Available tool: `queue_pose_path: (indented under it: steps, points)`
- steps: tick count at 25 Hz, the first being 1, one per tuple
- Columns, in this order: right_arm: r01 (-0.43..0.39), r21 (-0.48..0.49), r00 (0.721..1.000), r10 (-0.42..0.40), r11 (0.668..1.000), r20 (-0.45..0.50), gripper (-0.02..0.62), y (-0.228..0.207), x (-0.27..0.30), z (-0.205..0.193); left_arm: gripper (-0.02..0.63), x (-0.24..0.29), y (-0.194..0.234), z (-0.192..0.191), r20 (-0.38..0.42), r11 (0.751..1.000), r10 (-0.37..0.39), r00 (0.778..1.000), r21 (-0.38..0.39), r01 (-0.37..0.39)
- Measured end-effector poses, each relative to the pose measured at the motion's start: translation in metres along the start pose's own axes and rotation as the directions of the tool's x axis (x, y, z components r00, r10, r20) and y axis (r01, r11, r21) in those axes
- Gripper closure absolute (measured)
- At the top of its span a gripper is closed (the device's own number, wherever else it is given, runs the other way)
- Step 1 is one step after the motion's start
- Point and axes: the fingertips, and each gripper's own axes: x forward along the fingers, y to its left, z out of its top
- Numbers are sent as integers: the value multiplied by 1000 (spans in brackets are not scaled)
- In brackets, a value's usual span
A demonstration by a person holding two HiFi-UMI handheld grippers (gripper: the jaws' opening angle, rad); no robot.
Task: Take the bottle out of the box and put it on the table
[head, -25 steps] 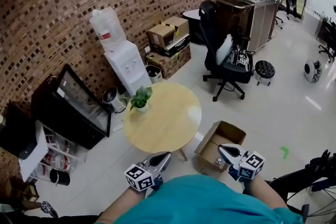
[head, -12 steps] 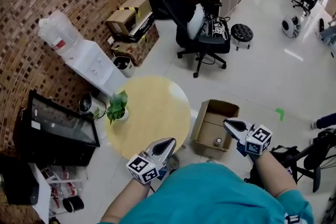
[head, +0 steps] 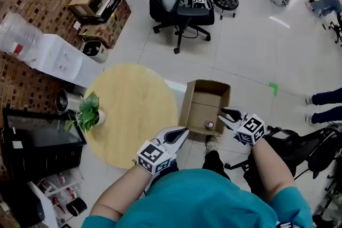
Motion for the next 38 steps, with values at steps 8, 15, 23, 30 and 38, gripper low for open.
queue_pose_path:
  steps: [8, 15, 23, 30, 38]
  points:
    - [-46, -93, 952, 16, 995, -306, 421, -117, 119, -313, 606, 158, 67, -257, -199, 993, -90, 976, -99, 71]
    - [-133, -138, 881, 53, 982, -470, 366, -186, 259, -644, 606, 258, 194, -597, -367, 988, 30, 930, -128, -82]
    - [-238, -242, 784, 39, 941, -620, 303, -226, 329, -756, 606, 299, 264, -716, -454, 972, 76, 888, -165, -168]
    - [-339, -319, 649, -26, 885, -761, 261, -237, 353, -833, 606, 315, 296, -750, -456, 944, 115, 882, -225, -239]
    - [-342, -450, 506, -242, 825, -828, 258, -254, 356, -892, 606, 312, 294, -773, -461, 933, 109, 881, -258, -251]
